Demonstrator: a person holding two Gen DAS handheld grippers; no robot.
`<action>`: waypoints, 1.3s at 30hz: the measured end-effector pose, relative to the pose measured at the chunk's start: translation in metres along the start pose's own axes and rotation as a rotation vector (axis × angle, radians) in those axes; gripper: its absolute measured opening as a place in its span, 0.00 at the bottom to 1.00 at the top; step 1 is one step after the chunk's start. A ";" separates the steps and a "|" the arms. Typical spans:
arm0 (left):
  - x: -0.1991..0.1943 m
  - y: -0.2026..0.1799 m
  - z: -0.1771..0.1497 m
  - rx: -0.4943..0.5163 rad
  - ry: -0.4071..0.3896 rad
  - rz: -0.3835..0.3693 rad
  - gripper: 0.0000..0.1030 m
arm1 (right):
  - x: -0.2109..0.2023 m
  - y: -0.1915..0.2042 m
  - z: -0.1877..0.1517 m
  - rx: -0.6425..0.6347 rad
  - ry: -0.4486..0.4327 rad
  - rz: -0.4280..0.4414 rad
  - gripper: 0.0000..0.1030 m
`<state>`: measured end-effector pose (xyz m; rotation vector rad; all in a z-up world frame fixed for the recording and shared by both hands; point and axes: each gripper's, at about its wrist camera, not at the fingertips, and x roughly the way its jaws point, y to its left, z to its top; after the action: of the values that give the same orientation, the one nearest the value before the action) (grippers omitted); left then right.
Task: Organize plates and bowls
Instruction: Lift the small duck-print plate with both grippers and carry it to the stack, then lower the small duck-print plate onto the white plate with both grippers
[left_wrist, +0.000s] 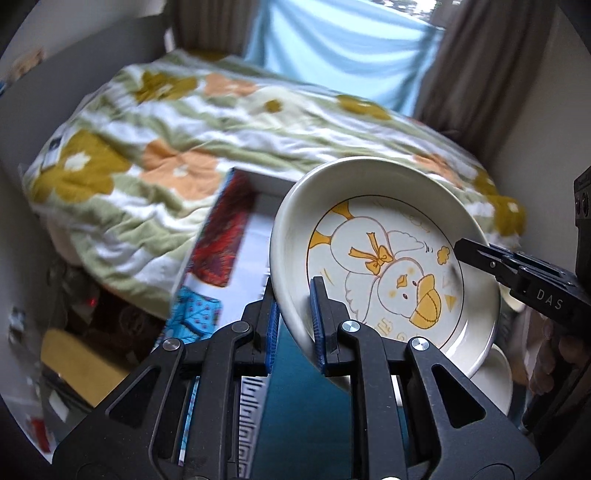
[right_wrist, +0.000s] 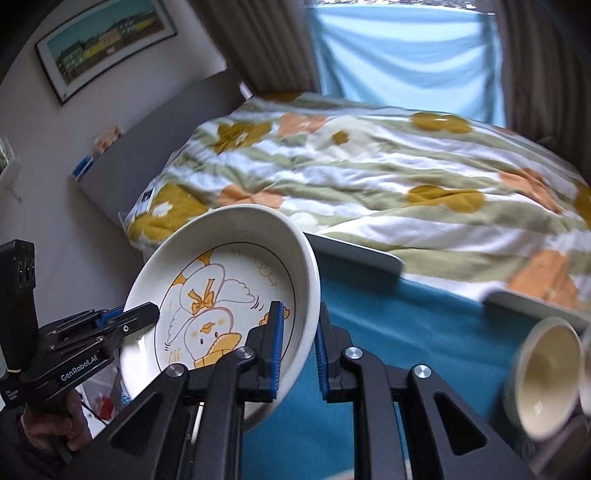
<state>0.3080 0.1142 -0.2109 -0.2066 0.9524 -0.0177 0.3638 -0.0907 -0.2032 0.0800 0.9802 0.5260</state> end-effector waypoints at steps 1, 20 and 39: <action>-0.005 -0.006 -0.001 0.017 -0.001 -0.011 0.14 | -0.012 -0.003 -0.005 0.014 -0.010 -0.006 0.14; -0.023 -0.153 -0.125 0.199 0.109 -0.142 0.14 | -0.138 -0.084 -0.164 0.132 0.003 -0.126 0.15; 0.037 -0.190 -0.175 0.331 0.218 -0.095 0.17 | -0.133 -0.114 -0.224 0.188 0.045 -0.202 0.14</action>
<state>0.2017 -0.1057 -0.3040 0.0575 1.1401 -0.2884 0.1682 -0.2890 -0.2605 0.1359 1.0670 0.2502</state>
